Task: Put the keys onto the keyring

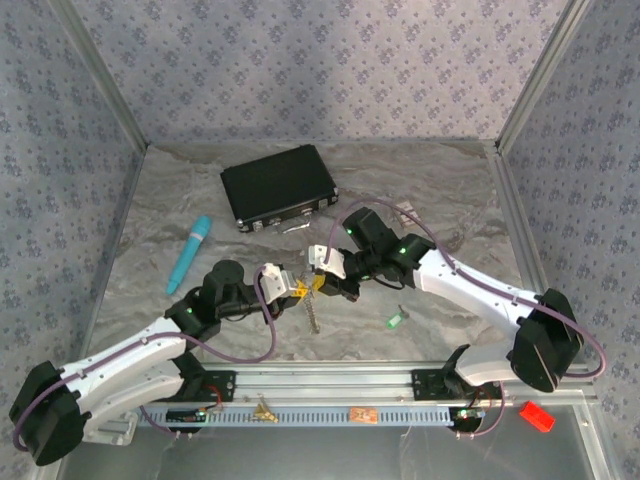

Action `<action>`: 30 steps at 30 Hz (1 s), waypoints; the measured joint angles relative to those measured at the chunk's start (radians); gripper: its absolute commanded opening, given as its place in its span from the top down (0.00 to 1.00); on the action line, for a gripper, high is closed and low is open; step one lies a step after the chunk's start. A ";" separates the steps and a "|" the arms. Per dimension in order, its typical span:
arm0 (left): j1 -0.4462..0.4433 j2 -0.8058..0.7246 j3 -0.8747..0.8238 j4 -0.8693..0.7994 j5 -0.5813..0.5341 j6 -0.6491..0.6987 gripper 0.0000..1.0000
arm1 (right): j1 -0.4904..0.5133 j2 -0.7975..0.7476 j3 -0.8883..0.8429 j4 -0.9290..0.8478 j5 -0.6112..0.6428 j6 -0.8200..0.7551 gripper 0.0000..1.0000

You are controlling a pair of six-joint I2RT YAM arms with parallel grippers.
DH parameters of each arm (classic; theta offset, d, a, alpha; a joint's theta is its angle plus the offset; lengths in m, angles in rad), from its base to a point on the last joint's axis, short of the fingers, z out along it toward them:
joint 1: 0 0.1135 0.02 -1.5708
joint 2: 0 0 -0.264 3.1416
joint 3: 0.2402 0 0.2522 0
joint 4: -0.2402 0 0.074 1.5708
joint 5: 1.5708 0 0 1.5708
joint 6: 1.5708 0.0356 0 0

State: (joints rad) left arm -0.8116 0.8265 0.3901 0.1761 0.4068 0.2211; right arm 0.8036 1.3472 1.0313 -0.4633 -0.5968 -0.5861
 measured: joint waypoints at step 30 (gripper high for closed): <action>0.000 -0.002 -0.007 0.037 0.010 0.000 1.00 | 0.001 -0.011 -0.045 0.098 -0.034 0.015 0.80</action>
State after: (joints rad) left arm -0.8120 0.8246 0.3828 0.2127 0.4164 0.2207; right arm 0.8047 1.3357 0.9859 -0.3649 -0.6312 -0.5709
